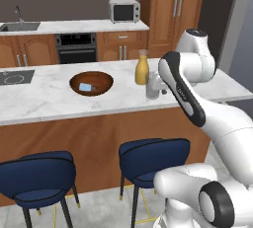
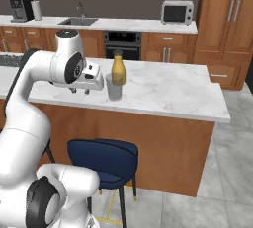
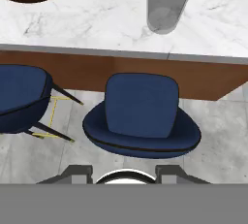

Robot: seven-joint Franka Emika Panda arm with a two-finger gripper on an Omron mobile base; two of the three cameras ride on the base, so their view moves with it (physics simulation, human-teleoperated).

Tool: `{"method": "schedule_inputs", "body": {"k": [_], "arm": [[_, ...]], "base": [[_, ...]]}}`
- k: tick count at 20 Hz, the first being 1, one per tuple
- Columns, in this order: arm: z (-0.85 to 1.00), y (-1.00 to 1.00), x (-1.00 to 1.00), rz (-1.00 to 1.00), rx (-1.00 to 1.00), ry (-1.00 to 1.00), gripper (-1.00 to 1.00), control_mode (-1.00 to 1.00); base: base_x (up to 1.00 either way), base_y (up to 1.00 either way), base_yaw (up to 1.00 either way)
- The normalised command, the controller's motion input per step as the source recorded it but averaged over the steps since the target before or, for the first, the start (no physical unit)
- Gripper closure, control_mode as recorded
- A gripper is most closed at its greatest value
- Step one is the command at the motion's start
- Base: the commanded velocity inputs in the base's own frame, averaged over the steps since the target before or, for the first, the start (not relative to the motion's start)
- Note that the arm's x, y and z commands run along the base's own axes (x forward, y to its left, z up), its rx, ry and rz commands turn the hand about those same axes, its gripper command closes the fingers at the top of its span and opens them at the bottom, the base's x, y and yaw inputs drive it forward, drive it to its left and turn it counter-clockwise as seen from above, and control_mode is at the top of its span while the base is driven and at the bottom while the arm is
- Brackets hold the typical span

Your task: There are two ice cubes in the ice bowl. Place both ice cubes in the glass cup.

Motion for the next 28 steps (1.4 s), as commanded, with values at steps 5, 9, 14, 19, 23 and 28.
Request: {"method": "schedule_inputs", "body": {"k": [5,9,14,19,23,28], "arm": [[0.00,0.00,-0.29,0.00,0.01,-0.08,-1.00,-1.00],[0.00,0.28,-0.46,0.00,0.09,-0.12,-1.00,-1.00],[0.00,0.88,-0.07,-0.05,0.12,-0.08,-1.00,-1.00],[0.00,0.78,0.00,-0.08,0.10,-0.01,-1.00,-1.00],[0.00,0.58,0.18,-0.07,0.01,0.00,-1.00,-1.00],[0.00,0.05,0.10,0.00,0.00,0.02,-1.00,-1.00]], "base": [[0.00,0.00,0.00],[0.00,0.00,0.00],[0.00,0.00,0.00],[0.00,0.00,0.00],[0.00,0.00,0.00],[0.00,0.00,0.00]]}}
